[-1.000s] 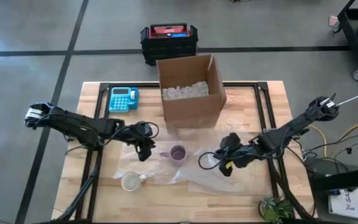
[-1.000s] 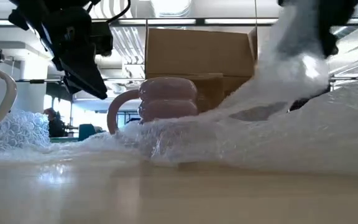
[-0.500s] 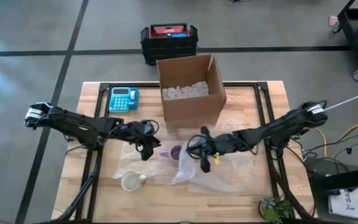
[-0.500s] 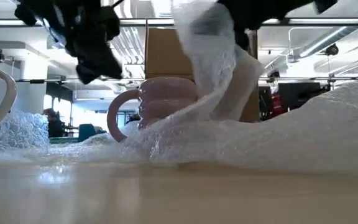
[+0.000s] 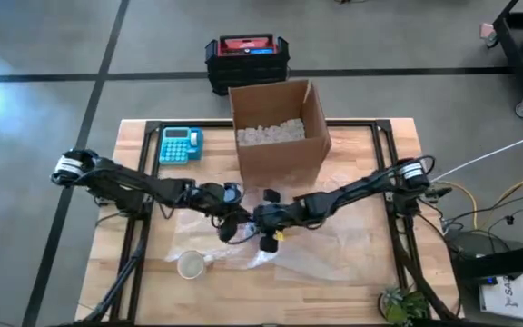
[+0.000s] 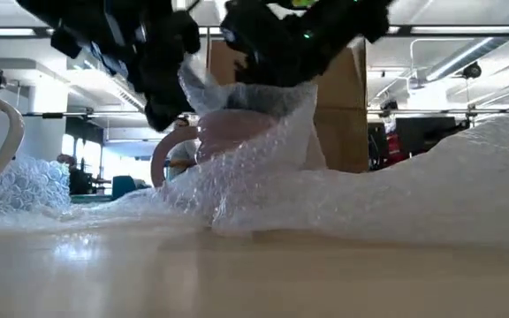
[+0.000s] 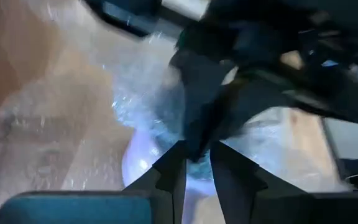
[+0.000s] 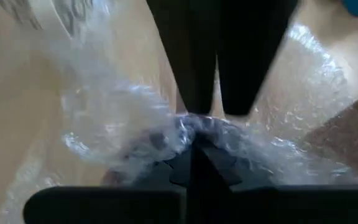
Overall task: Wrap mug
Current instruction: Wrap the purple mug with bubble wrap
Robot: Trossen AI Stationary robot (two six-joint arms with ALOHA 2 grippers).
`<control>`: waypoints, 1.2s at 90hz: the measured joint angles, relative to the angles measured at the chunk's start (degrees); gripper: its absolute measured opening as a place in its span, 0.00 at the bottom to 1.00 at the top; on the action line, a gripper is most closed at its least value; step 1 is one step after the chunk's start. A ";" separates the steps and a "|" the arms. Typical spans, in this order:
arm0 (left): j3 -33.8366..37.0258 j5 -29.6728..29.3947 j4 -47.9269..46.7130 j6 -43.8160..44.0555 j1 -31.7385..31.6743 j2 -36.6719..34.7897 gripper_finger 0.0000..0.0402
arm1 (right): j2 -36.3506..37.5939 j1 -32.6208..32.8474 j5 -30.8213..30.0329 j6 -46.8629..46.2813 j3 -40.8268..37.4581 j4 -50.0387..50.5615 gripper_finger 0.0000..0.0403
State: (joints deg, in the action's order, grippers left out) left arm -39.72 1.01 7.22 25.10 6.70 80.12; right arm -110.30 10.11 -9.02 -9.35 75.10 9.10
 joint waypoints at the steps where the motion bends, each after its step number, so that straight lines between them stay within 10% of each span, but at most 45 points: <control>1: 0.00 -0.02 0.25 0.00 0.00 0.33 0.15 | -0.16 0.00 0.01 0.01 0.57 0.94 0.00; 82: -0.09 -0.06 6.30 0.44 0.00 5.55 0.15 | 5.86 1.31 -6.54 -9.32 18.52 58.33 0.00; 108: 0.00 -0.02 7.00 0.44 0.00 5.57 0.15 | 5.82 2.04 -17.10 -11.94 5.07 39.84 0.00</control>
State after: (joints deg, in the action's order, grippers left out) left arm -39.72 0.99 14.22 25.55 6.70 85.69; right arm -104.49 12.15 -26.13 -21.30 80.17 48.94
